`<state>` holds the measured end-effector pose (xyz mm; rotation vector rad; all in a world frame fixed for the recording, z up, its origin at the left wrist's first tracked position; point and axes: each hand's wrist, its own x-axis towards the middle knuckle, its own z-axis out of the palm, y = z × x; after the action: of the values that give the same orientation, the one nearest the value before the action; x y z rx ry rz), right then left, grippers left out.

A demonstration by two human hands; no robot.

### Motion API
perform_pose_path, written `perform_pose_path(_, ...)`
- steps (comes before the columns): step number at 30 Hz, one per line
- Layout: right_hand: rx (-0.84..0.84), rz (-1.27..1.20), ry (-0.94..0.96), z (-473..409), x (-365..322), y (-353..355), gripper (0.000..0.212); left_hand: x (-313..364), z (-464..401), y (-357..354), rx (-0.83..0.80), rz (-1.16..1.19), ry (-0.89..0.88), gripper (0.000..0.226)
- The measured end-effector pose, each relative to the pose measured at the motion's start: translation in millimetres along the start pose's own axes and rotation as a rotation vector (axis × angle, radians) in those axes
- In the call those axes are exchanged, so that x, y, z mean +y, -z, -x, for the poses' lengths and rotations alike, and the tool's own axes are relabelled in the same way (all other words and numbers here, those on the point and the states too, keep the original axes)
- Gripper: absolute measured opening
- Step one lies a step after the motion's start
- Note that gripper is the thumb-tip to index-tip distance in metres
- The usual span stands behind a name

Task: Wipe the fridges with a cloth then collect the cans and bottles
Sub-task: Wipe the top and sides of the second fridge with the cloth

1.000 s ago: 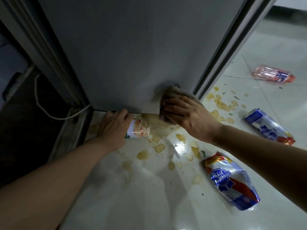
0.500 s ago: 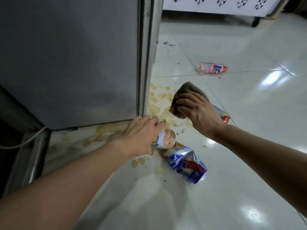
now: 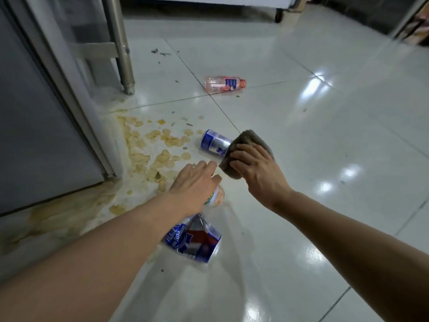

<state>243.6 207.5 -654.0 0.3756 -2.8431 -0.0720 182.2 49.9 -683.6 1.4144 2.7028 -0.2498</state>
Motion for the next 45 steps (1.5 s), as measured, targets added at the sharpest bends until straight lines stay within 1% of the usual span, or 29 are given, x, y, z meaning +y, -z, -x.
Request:
perform_pose_path(4,-0.039,0.010,-0.026,14.0,10.8,-8.5,0.050,9.7,-16.9,-12.0,-0.020,0.006,-0.059,0.054)
perform_pose_path(7,-0.024,0.007,-0.031,20.1,16.3,-12.2,0.049,13.3,-22.5,-19.8,-0.018,0.038,-0.100,0.052)
perform_pose_path(8,-0.024,0.005,-0.035,20.5,17.5,-13.3,0.047,13.6,-23.3,-21.0,-0.016,0.047,-0.109,0.052)
perform_pose_path(11,-0.021,-0.017,-0.047,19.0,18.5,-15.3,0.033,14.1,-25.9,-21.9,-0.012,0.079,-0.116,0.053)
perform_pose_path(14,0.001,-0.030,-0.032,14.2,14.2,-15.2,0.036,14.4,-25.5,-20.8,0.013,0.096,-0.107,0.054)
perform_pose_path(17,0.025,-0.036,-0.019,7.7,5.4,-12.7,0.031,10.2,-17.3,-19.2,0.057,0.126,-0.076,0.066)
perform_pose_path(19,0.032,-0.051,-0.034,2.9,0.8,-10.7,0.036,4.0,-9.2,-18.1,0.090,0.146,-0.054,0.075)
perform_pose_path(22,0.047,-0.065,-0.029,-8.1,-13.7,-2.9,0.038,-14.6,15.3,-13.4,0.106,0.149,0.015,0.082)
perform_pose_path(25,0.042,-0.094,0.002,-22.8,-34.7,2.9,0.038,-36.9,46.2,-7.2,0.083,0.159,0.101,0.078)
perform_pose_path(28,0.059,-0.089,0.053,-38.6,-63.0,6.2,0.044,-59.0,84.2,-1.3,0.091,0.188,0.189,0.073)
perform_pose_path(33,0.122,-0.143,0.181,-69.1,-116.9,7.3,0.050,-97.5,153.9,6.5,0.147,0.193,0.341,0.068)
perform_pose_path(37,0.166,-0.150,0.325,-96.5,-163.9,5.4,0.056,-130.5,216.4,6.0,0.201,0.153,0.471,0.056)
perform_pose_path(39,0.184,-0.164,0.387,-110.9,-186.9,4.5,0.058,-146.5,245.8,2.1,0.219,0.163,0.554,0.058)
perform_pose_path(41,0.209,-0.162,0.461,-124.9,-208.2,3.1,0.053,-161.6,271.0,-2.6,0.247,0.171,0.628,0.062)
perform_pose_path(44,0.268,-0.144,0.593,-147.6,-236.9,0.4,0.036,-181.5,303.4,-11.5,0.304,0.213,0.766,0.069)
perform_pose_path(45,0.283,-0.137,0.625,-155.4,-245.5,-0.4,0.036,-187.3,312.8,-14.9,0.324,0.214,0.807,0.071)
